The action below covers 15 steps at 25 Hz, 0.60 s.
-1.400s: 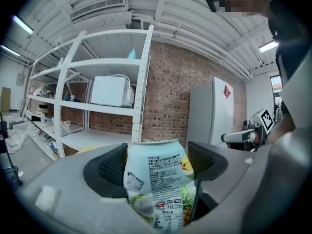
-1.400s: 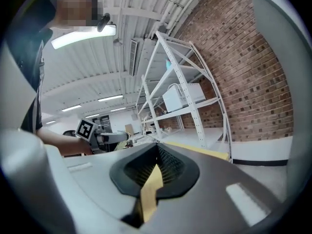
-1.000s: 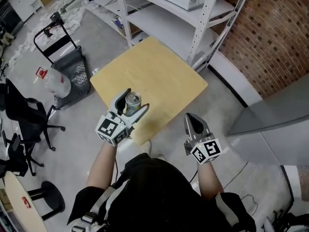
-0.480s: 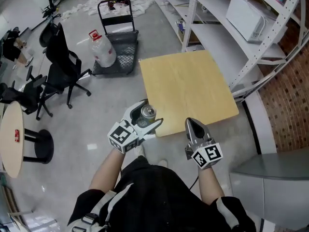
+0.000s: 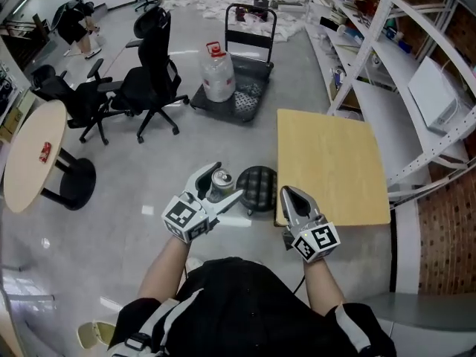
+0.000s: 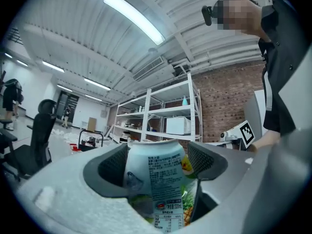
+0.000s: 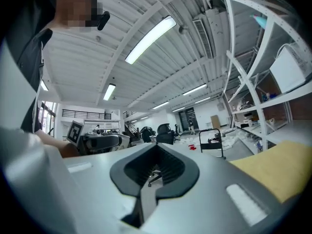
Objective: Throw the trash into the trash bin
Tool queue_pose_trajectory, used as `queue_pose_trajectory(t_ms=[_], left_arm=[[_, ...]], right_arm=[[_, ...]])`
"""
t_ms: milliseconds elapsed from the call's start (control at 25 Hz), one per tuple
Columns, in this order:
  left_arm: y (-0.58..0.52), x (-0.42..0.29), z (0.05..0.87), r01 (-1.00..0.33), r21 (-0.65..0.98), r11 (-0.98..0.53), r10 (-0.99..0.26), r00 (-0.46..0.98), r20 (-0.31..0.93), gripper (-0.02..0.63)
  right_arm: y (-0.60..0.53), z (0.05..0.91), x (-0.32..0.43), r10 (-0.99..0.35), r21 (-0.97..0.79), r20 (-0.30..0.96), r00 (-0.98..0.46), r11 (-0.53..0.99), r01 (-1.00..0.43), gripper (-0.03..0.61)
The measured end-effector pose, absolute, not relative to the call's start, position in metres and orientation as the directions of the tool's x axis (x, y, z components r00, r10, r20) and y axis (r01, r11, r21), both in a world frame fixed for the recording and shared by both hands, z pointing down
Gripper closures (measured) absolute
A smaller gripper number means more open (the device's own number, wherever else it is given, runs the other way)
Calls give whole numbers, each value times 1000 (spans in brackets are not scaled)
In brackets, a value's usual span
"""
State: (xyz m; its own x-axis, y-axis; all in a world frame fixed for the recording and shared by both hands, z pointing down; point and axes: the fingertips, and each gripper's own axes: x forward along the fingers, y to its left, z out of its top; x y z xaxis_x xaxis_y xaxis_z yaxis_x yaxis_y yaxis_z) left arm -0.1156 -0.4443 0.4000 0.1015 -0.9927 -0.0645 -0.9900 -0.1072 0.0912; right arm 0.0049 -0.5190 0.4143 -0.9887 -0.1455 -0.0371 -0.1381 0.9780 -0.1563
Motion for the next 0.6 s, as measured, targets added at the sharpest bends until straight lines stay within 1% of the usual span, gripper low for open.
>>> queue_pose_trajectory(t_ms=[320, 600], left_arm=[[-337, -216, 391, -989, 110, 98, -992, -106, -66, 224], [-224, -289, 384, -961, 107, 254, -955, -266, -127, 225]], right_arm=[[-428, 411, -111, 65, -147, -32, -997, 987, 69, 574], [-328, 399, -214, 275, -112, -54, -960, 954, 279, 574]])
